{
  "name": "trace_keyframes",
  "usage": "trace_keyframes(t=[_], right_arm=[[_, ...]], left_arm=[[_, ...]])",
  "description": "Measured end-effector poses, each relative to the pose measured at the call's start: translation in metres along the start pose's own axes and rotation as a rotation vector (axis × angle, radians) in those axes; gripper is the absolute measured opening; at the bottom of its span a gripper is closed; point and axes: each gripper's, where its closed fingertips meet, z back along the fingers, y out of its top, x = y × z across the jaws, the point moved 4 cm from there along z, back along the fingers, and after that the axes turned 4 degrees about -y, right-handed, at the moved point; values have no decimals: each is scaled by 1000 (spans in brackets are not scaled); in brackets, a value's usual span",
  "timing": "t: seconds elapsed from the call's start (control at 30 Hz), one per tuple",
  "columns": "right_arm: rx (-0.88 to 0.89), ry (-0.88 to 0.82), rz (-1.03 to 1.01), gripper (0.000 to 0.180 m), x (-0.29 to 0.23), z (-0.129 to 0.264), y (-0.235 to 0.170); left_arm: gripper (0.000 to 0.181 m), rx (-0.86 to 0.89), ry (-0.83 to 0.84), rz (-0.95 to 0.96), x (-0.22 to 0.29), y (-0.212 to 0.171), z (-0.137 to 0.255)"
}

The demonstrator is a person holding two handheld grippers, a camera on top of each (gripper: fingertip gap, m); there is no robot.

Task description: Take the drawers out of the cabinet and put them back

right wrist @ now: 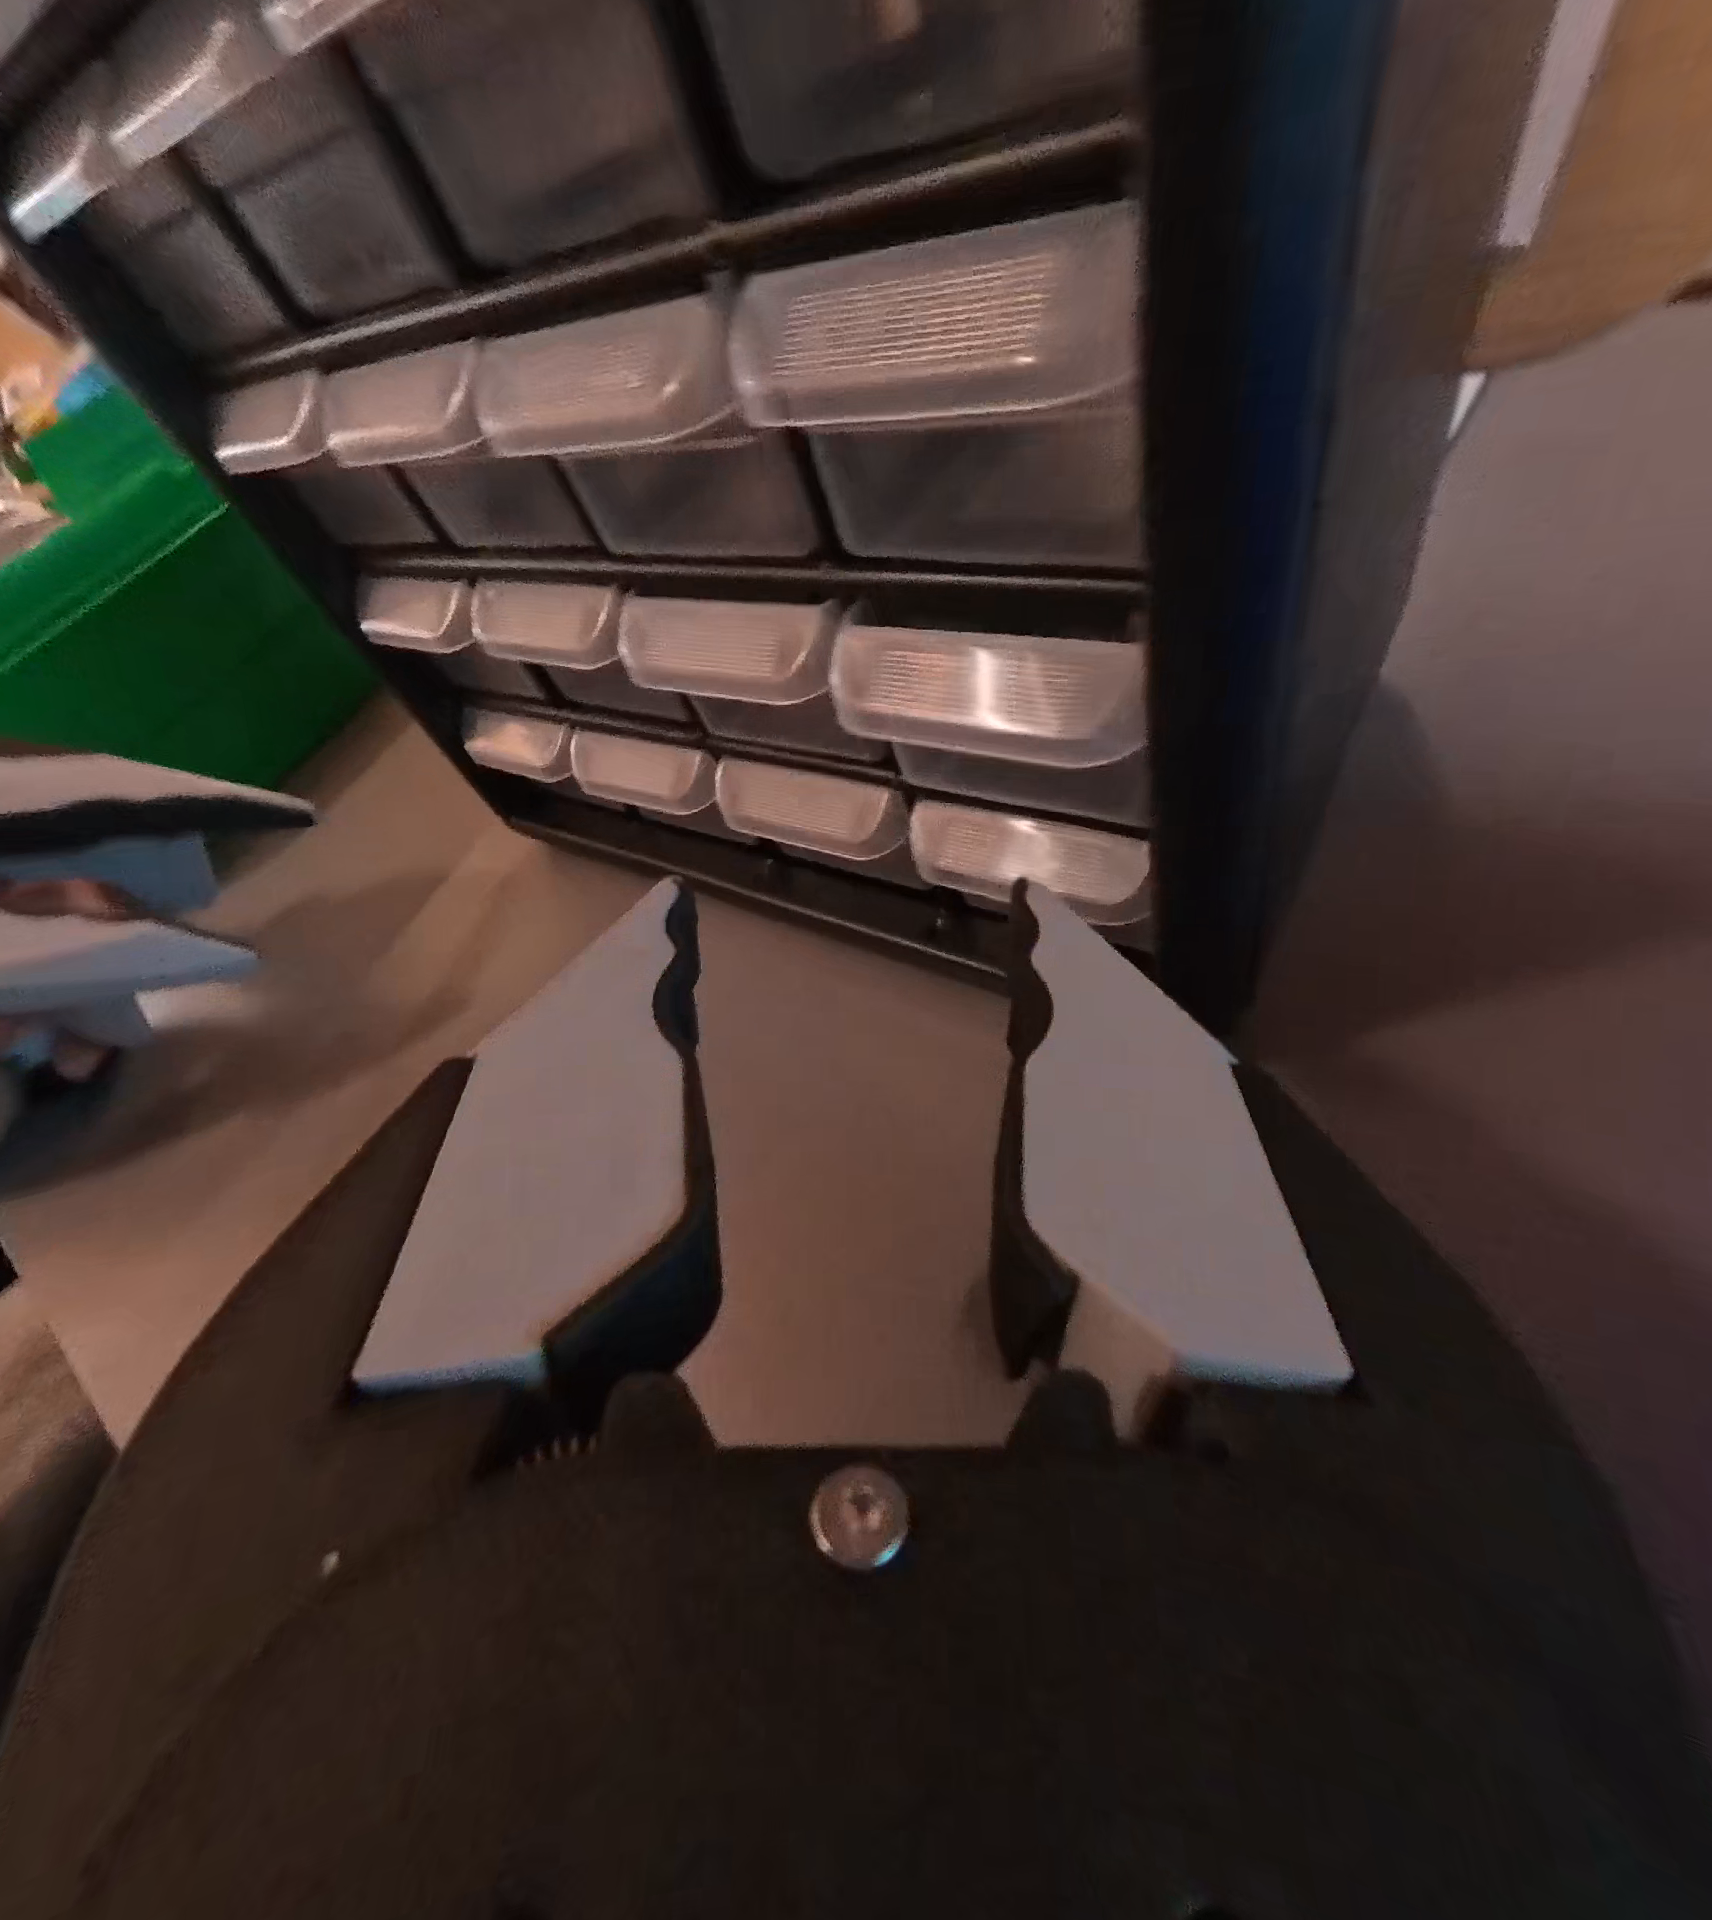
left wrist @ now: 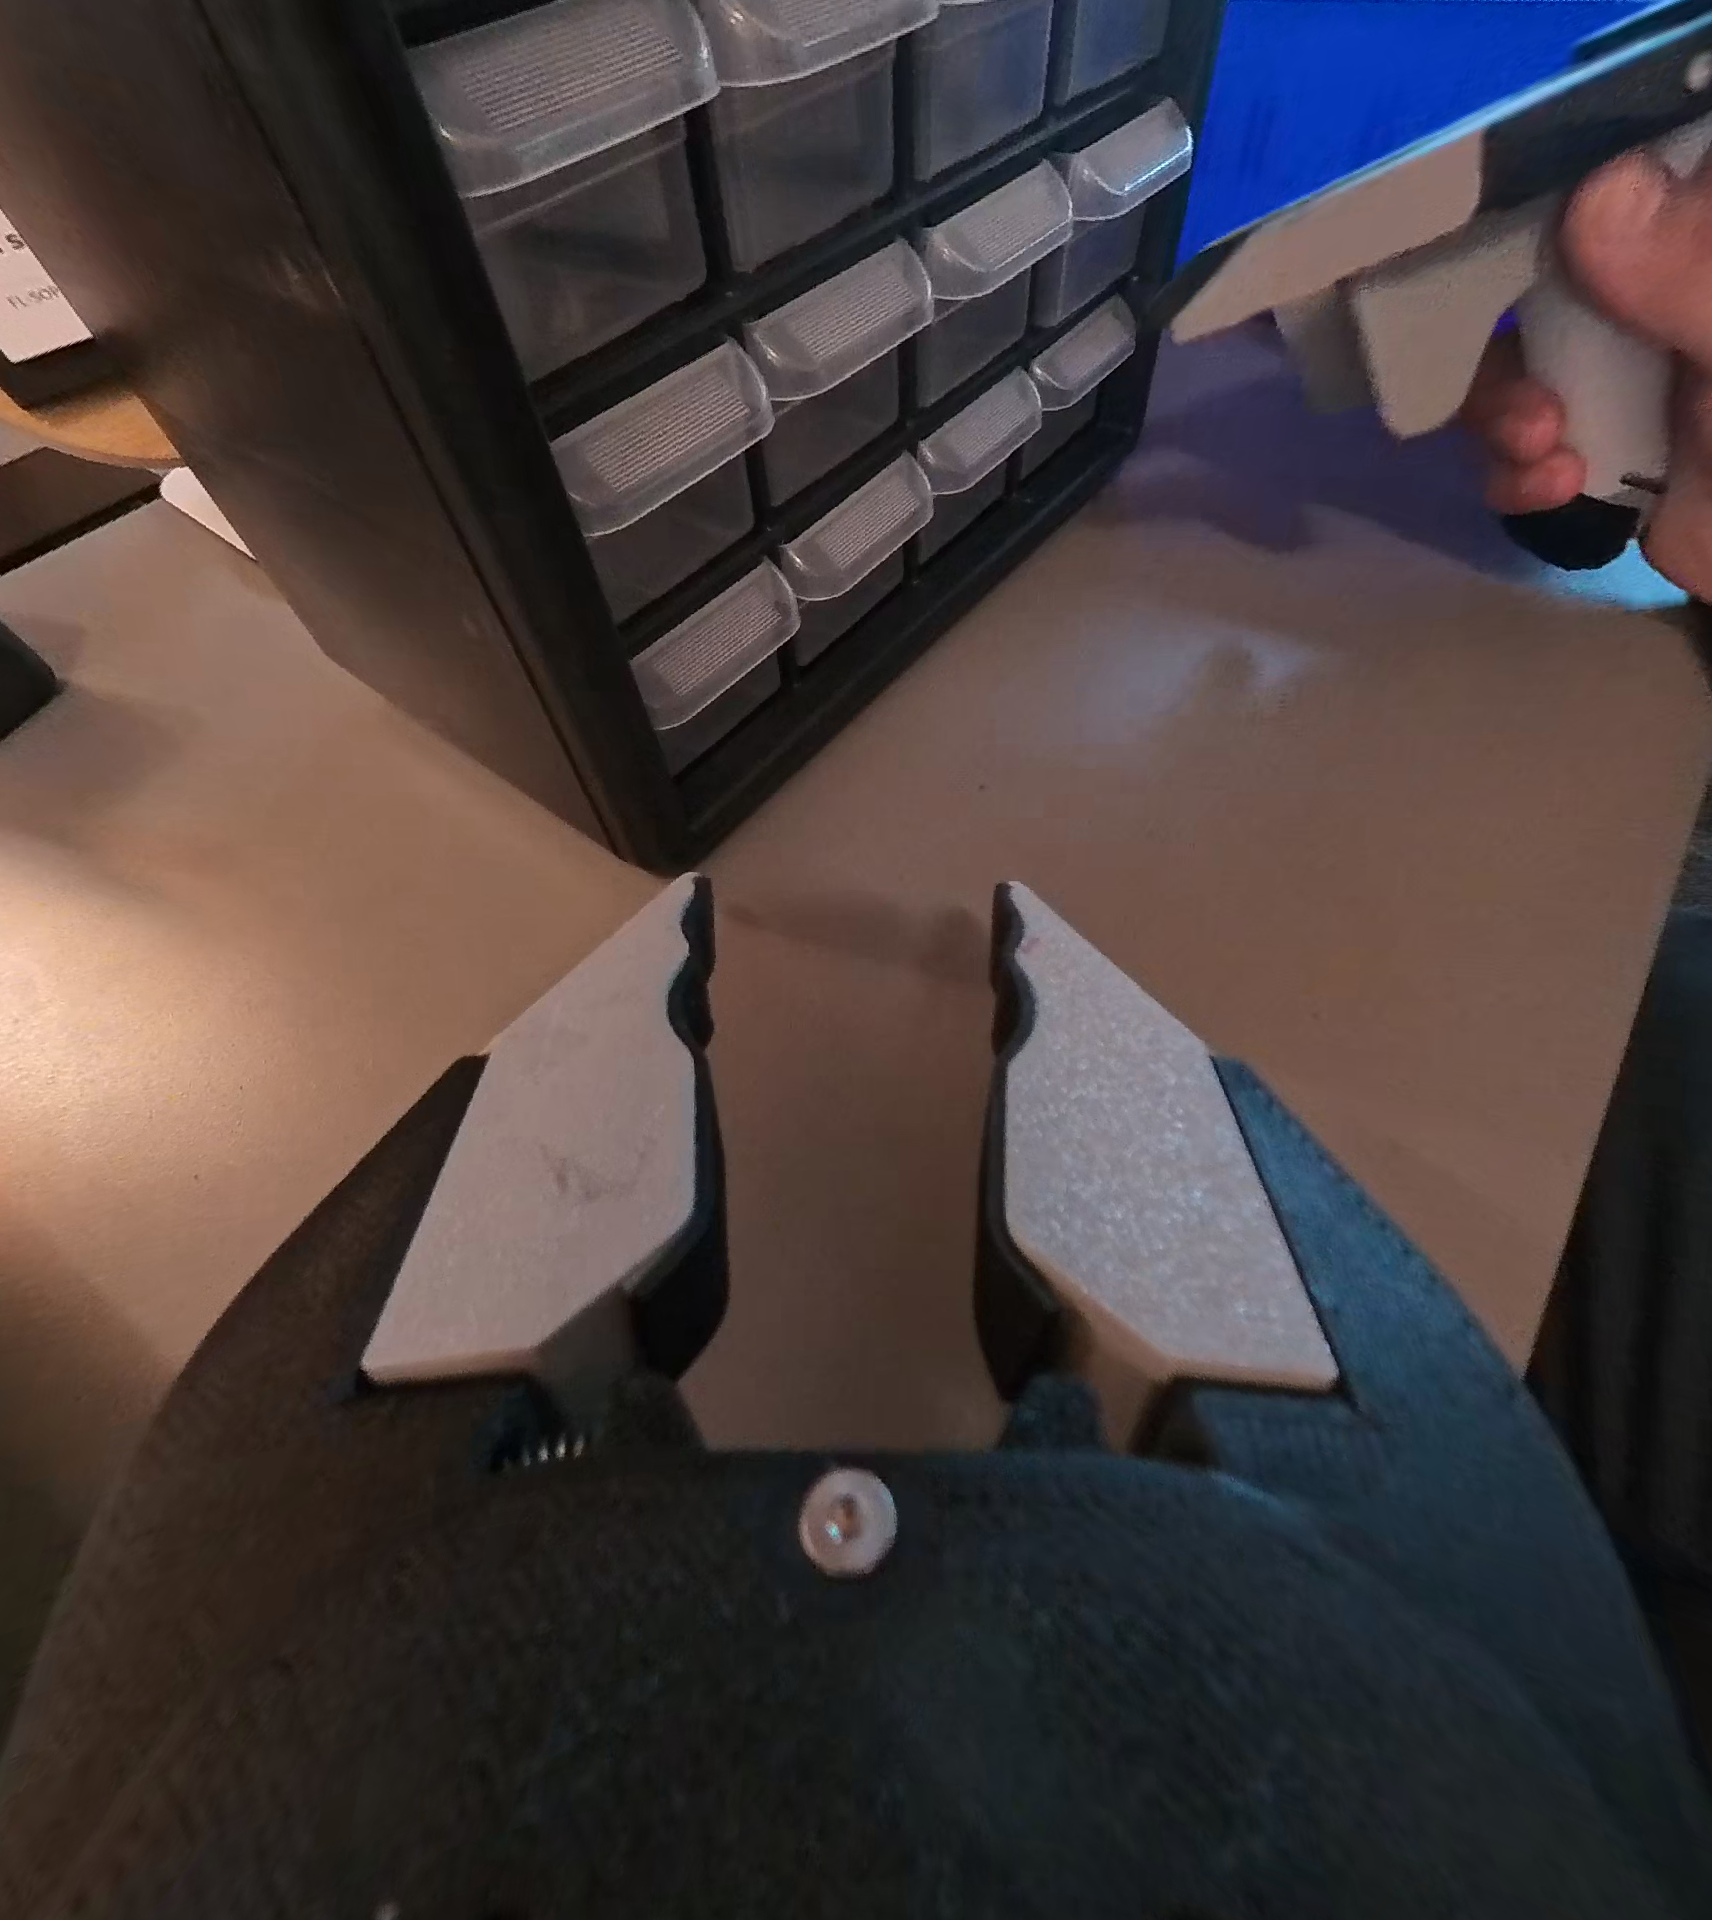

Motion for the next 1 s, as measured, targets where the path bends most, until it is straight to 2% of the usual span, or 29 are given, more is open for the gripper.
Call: trace_keyframes(t=[0.2,0.3,0.47,0.7,0.73,0.8,0.9,1.0], right_arm=[[116,143,-288,44,4,-9,24],[101,197,-412,16,11,-16,24],[114,308,-495,9,10,-12,21],[51,272,-374,9,-6,16,5],[31,240,-341,12,-4,19,3],[-15,173,-267,33,0,26,-2],[-75,73,-57,43,2,43,0],[-116,-80,258,45,2,59,17]], left_arm=[[51,-4,8,-16,0,0,-1],[50,0,7,-17,1,0,0],[50,8,0,-12,1,1,1],[50,14,-4,-14,1,1,1],[50,13,-5,-14,1,1,1],[50,13,-5,-15,1,1,1],[50,20,-6,-21,2,2,2],[50,16,-9,-23,2,1,1]])
